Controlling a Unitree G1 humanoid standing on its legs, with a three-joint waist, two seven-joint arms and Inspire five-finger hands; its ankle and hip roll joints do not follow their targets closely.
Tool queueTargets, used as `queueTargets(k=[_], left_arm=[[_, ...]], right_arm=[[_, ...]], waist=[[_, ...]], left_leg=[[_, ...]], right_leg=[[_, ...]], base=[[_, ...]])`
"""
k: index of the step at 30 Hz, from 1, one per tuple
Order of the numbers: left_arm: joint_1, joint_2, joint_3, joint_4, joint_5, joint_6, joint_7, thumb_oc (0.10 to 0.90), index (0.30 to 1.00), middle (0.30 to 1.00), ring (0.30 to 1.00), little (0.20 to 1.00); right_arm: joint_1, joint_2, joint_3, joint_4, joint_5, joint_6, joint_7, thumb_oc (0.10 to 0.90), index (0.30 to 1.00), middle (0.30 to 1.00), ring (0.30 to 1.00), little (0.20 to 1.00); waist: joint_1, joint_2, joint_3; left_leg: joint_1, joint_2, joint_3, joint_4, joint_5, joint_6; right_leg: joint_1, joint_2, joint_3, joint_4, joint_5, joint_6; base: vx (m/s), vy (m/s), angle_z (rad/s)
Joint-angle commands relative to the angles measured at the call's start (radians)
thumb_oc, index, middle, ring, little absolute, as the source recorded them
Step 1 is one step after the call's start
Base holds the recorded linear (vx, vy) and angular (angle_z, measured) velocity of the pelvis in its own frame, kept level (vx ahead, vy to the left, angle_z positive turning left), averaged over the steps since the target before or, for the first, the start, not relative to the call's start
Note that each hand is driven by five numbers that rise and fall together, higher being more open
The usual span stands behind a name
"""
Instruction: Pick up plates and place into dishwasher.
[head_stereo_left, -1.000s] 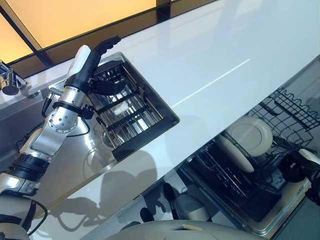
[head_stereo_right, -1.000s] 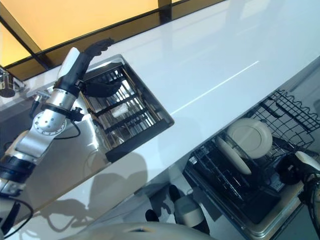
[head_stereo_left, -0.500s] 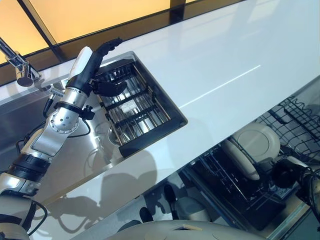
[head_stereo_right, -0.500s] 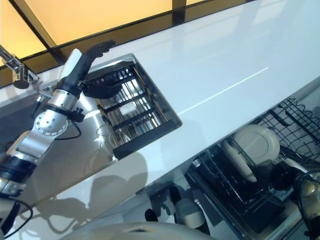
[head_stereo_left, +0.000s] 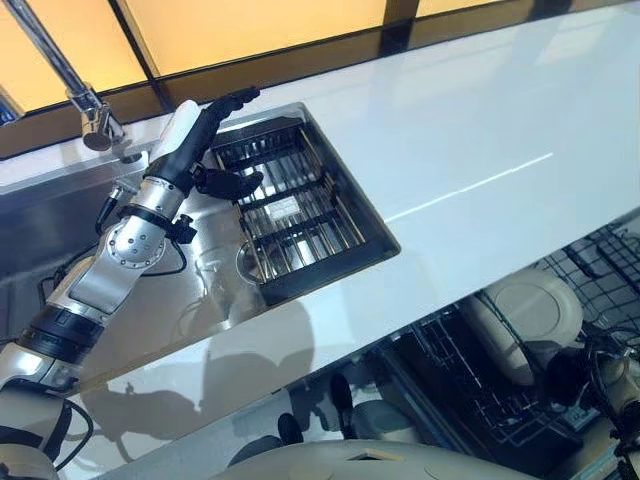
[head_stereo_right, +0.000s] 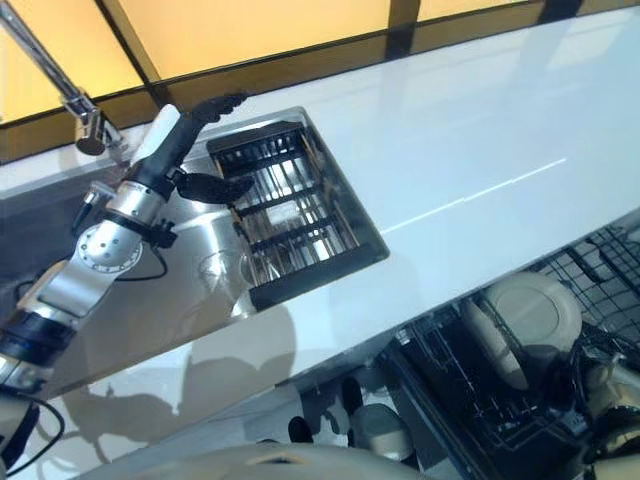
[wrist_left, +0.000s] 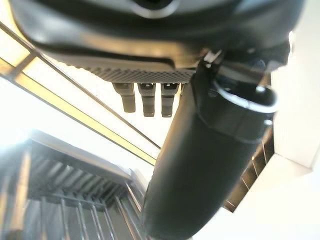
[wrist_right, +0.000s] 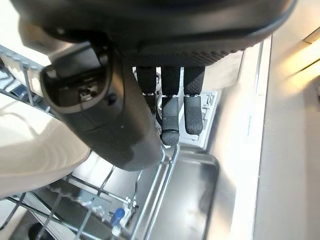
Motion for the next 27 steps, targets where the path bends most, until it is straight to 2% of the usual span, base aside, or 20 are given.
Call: queueTargets(k=[1,4,10,17,20,23,24,25,27], left_arm=[[-0.21,0.034,-0.002,-0.086,-0.054,-0.034,0.02,0.8,0.9,0.9,0.9,0.9],[-0.215,0.033,0.003,-0.092,-0.052,-0.029,0.01,0.8,0.9,0.9,0.9,0.9],[-0.23,0.026,0.0,-0.078,-0.045,-0.042,0.002,0.8,0.9,0.9,0.9,0.9],[-0.226,0.024,0.015,-0.05,-0.04,-0.057,0.004,0.8,0.9,0.9,0.9,0.9],[-0.216,0.019,0.029,-0.05,-0.035,-0.06,-0.001,0.8,0.9,0.9,0.9,0.9],[-0.203,0.016,0.043,-0.043,-0.033,-0.067,-0.007,0.8,0.9,0.9,0.9,0.9],[-0.201,0.016,0.044,-0.041,-0.032,-0.068,-0.007,0.8,0.9,0.9,0.9,0.9],[-0.196,0.013,0.047,-0.031,-0.027,-0.074,-0.01,0.8,0.9,0.9,0.9,0.9],[-0.19,0.01,0.048,-0.023,-0.017,-0.079,-0.008,0.8,0.9,0.9,0.9,0.9]], right_arm=[[0.025,0.014,0.075,0.116,-0.027,0.047,0.061,0.1,0.3,0.3,0.3,0.2],[0.039,0.031,0.091,0.131,-0.043,0.056,0.107,0.1,0.3,0.3,0.3,0.2],[0.057,0.061,0.09,0.132,-0.019,0.129,0.143,0.1,0.3,0.3,0.3,0.2],[0.108,0.019,0.036,0.126,-0.032,0.135,0.176,0.1,0.3,0.3,0.3,0.2],[0.136,0.015,0.008,0.123,0.014,0.114,0.171,0.1,0.3,0.3,0.3,0.2],[0.178,0.029,-0.059,0.099,0.178,0.04,0.14,0.1,0.3,0.3,0.3,0.2],[0.183,0.033,-0.07,0.094,0.204,0.035,0.139,0.1,0.3,0.3,0.3,0.2],[0.195,0.05,-0.113,0.073,0.327,0.011,0.122,0.1,0.3,0.3,0.3,0.2],[0.204,0.079,-0.165,0.042,0.367,-0.01,0.086,0.1,0.3,0.3,0.3,0.2]], waist=[[-0.001,0.016,-0.071],[0.001,0.015,-0.069],[-0.006,0.012,-0.066],[-0.027,0.0,-0.067],[-0.035,-0.003,-0.066],[-0.047,-0.011,-0.067],[-0.049,-0.011,-0.067],[-0.054,-0.013,-0.069],[-0.06,-0.014,-0.074]], left_leg=[[-0.038,0.033,0.017,0.027,-0.032,-0.027],[-0.041,0.032,0.011,0.027,-0.031,-0.027],[-0.041,0.034,0.006,0.029,-0.03,-0.028],[-0.033,0.037,0.015,0.027,-0.031,-0.03],[-0.028,0.037,0.016,0.027,-0.034,-0.028],[-0.025,0.036,0.02,0.026,-0.036,-0.027],[-0.024,0.036,0.019,0.026,-0.037,-0.026],[-0.022,0.035,0.019,0.026,-0.038,-0.024],[-0.022,0.034,0.018,0.027,-0.042,-0.021]], right_leg=[[0.009,-0.035,-0.036,0.026,-0.068,0.13],[0.01,-0.035,-0.037,0.023,-0.068,0.129],[0.008,-0.032,-0.027,0.027,-0.067,0.127],[0.009,-0.027,-0.016,0.03,-0.066,0.13],[0.011,-0.026,-0.014,0.031,-0.068,0.132],[0.011,-0.024,-0.007,0.03,-0.067,0.133],[0.012,-0.024,-0.006,0.03,-0.067,0.133],[0.011,-0.022,-0.001,0.031,-0.065,0.133],[0.008,-0.022,0.004,0.033,-0.065,0.133]], base=[[-0.02,-0.031,0.19],[-0.01,-0.015,0.12],[-0.01,-0.002,0.02],[0.0,0.014,0.0],[-0.01,0.021,-0.01],[-0.01,0.022,-0.02],[0.0,0.0,0.0],[0.0,0.0,0.0],[0.0,-0.002,-0.04]])
